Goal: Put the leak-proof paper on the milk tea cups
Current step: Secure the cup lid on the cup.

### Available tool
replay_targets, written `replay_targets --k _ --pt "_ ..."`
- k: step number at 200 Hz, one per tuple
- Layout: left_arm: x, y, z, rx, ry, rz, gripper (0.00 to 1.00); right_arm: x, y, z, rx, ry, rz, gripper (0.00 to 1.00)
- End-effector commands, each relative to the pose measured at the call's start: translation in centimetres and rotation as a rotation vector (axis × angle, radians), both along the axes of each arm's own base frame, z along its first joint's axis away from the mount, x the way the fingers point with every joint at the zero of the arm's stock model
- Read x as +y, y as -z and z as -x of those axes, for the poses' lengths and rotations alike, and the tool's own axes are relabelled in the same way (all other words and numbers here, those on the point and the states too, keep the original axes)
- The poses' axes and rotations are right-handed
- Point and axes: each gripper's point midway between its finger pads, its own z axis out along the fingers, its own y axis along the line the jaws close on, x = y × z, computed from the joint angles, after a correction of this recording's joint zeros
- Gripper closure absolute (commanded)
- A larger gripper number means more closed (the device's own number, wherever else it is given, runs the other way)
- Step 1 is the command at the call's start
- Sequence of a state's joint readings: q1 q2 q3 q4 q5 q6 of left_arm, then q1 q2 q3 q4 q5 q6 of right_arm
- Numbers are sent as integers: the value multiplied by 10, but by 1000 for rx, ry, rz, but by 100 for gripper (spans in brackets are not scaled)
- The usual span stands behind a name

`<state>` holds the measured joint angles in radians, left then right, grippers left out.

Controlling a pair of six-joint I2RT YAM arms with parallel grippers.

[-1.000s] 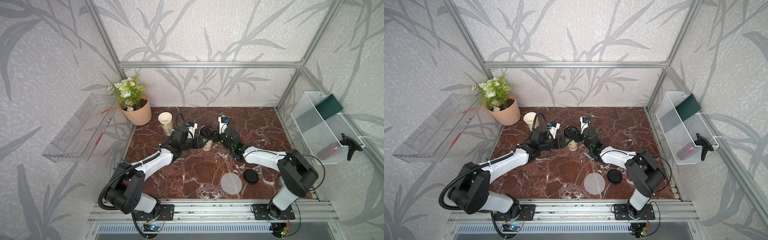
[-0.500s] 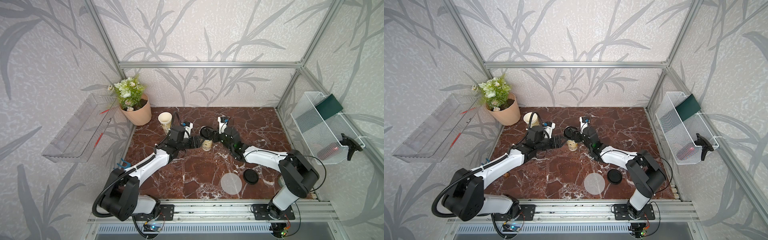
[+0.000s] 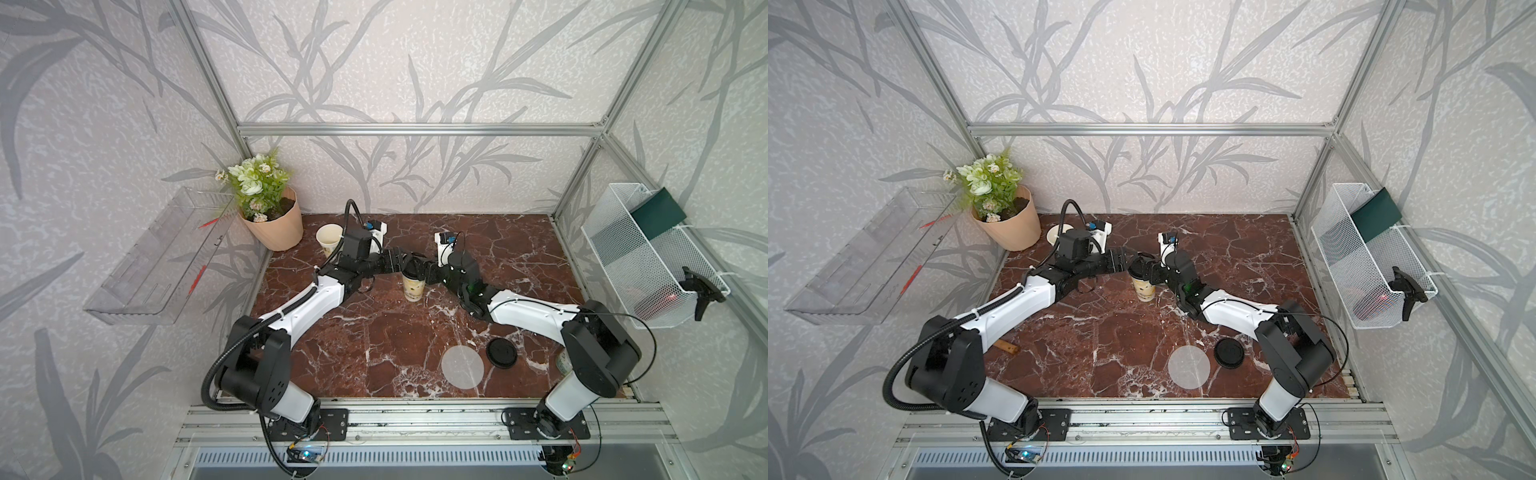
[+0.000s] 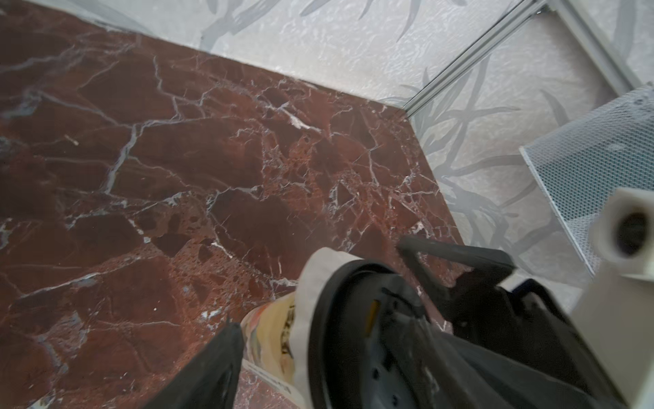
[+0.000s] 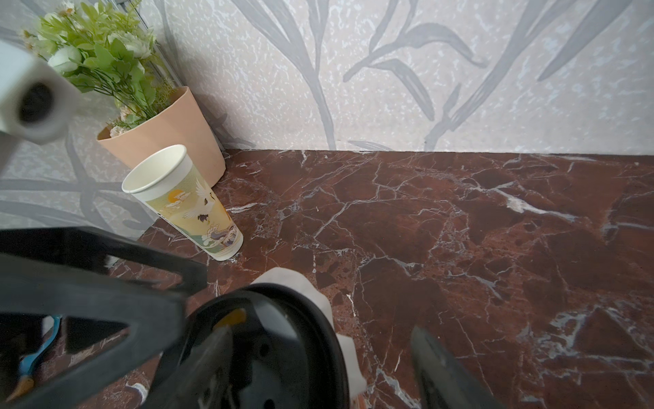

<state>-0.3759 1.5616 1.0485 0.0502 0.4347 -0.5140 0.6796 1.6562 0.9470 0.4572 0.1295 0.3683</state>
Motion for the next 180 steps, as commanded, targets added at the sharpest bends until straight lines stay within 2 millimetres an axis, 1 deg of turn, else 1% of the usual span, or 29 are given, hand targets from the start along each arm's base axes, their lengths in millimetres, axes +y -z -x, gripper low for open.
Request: replay_targets --k 1,25,51,70,88,108,137,157,180 --pt "-7 2 -4 11 27 54 32 -41 137 45 339 -18 335 21" --pt "-11 24 -1 67 28 86 36 -43 143 47 352 -13 329 21" --pt "-10 58 8 128 11 98 40 -43 150 48 364 -12 327 22" --pt "-6 86 17 179 -7 101 41 -46 156 51 375 -4 328 22" --pt "-2 104 24 210 -25 103 43 -47 163 54 388 0 327 24" --pt "4 120 33 239 -46 93 43 -48 169 57 406 -4 326 25" --pt "6 141 42 270 -54 100 43 -45 176 64 411 -9 312 26" --pt "5 149 43 272 -60 106 43 -41 179 67 407 -19 313 26" --pt "4 158 43 282 -63 123 43 -43 181 67 400 -8 319 26"
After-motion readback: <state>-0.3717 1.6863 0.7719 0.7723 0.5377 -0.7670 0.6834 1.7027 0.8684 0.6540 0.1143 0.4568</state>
